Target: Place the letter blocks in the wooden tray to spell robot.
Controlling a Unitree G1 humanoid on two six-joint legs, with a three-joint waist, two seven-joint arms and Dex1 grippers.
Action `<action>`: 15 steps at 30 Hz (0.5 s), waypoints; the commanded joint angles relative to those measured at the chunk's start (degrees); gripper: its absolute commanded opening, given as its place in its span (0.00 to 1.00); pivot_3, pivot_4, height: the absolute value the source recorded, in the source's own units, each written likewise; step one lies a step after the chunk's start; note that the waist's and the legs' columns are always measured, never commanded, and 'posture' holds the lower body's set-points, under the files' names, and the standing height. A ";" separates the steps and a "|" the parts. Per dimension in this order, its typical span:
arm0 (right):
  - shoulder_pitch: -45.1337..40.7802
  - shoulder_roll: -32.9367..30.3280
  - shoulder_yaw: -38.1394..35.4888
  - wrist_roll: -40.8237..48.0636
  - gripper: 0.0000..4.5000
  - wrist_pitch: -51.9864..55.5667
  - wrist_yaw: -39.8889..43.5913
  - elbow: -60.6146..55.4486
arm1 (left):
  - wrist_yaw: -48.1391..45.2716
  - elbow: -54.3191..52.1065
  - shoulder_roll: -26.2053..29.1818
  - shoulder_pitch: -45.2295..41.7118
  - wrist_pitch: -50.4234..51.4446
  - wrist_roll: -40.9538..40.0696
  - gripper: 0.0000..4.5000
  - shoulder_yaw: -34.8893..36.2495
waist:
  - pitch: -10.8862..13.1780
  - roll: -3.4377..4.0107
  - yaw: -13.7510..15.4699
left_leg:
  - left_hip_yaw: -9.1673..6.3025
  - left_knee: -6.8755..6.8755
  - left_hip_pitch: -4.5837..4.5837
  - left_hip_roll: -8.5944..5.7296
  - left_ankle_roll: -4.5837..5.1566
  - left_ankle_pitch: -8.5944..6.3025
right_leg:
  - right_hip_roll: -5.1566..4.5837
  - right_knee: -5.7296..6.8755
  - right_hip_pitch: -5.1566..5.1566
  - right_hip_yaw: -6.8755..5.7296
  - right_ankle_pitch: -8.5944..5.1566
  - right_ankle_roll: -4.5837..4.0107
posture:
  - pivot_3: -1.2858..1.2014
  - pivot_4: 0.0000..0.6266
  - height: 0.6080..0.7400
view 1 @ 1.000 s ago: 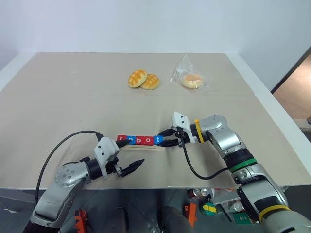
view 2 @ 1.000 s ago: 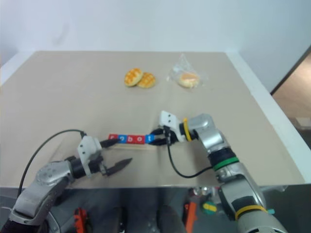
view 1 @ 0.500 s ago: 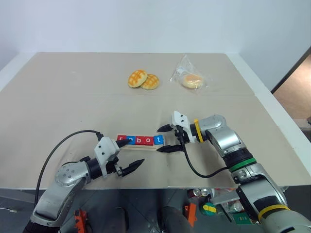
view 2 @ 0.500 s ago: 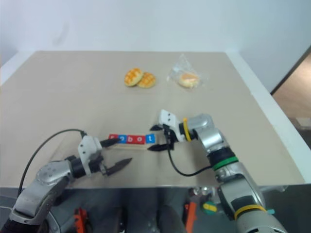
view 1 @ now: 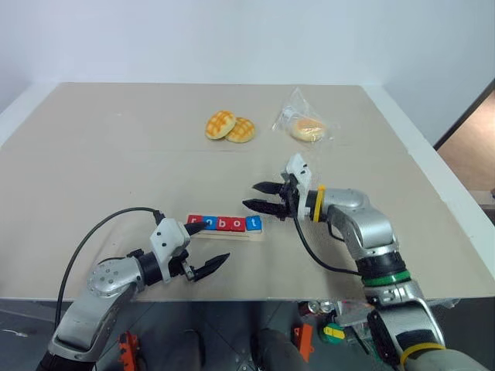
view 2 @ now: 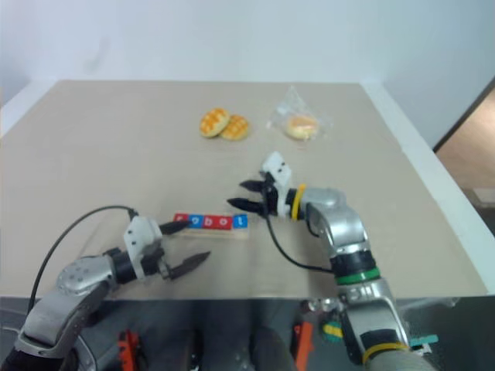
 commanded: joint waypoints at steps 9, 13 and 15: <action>5.25 3.49 -2.46 -0.89 0.01 0.44 -16.16 -6.98 | 0.00 -0.64 -0.55 -1.55 -0.90 -0.08 1.00 0.03 | 0.02 0.02 -0.15 | 0.25 0.08 0.07 0.01 0.01 0.06 | -0.08 -0.01 -0.04 0.05 0.11 -0.21 | 0.52 0.24 1.00; 6.67 2.63 -1.46 -0.15 0.01 2.01 -16.33 -9.54 | -0.25 -0.43 -0.74 -1.63 -1.09 0.17 1.00 -0.16 | 0.02 0.02 -0.13 | 0.25 0.03 0.04 0.01 0.00 0.06 | -0.07 -0.01 -0.06 0.05 0.15 -0.05 | 0.52 0.24 1.00; 7.10 2.26 -1.14 -0.18 0.01 2.08 -16.39 -9.92 | -0.39 -0.28 -0.81 -1.50 -1.32 0.38 1.00 -0.14 | 0.02 0.02 -0.13 | 0.24 0.00 0.04 0.01 0.00 0.05 | -0.07 -0.01 -0.07 0.05 0.12 -0.03 | 0.52 0.24 1.00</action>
